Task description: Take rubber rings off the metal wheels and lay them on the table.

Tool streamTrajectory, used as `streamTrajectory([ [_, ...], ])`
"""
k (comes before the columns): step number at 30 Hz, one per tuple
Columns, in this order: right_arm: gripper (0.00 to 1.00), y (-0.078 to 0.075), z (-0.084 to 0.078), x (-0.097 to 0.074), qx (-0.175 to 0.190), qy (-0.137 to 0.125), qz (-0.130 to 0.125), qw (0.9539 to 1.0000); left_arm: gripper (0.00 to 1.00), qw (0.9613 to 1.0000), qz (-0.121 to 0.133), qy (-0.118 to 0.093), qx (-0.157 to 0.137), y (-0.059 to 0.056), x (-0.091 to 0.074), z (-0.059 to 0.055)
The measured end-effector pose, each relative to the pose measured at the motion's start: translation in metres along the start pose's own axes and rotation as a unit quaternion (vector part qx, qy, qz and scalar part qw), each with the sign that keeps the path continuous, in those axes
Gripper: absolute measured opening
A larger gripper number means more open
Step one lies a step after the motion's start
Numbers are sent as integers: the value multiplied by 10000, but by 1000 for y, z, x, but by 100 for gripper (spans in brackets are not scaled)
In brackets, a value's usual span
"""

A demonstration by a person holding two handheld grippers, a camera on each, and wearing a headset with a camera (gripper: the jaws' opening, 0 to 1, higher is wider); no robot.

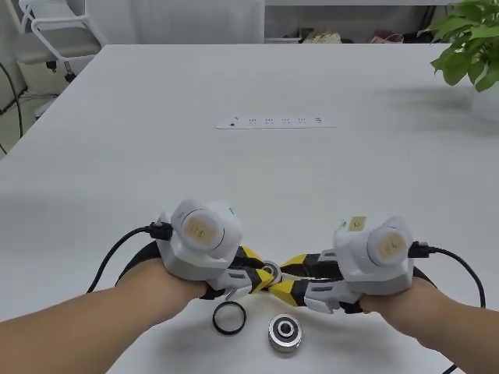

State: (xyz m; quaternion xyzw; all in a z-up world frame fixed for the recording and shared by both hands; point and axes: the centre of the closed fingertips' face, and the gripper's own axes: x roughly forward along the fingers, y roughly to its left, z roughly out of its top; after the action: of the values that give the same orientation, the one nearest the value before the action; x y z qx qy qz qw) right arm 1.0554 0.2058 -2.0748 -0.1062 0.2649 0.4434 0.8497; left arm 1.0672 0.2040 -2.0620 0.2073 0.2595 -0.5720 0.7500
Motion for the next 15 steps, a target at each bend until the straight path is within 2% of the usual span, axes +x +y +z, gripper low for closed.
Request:
streamTrajectory([
  [15,18,0,-2,0,214,169,-146,9995,7,10000,15,-23,-36,-1,0,-1],
])
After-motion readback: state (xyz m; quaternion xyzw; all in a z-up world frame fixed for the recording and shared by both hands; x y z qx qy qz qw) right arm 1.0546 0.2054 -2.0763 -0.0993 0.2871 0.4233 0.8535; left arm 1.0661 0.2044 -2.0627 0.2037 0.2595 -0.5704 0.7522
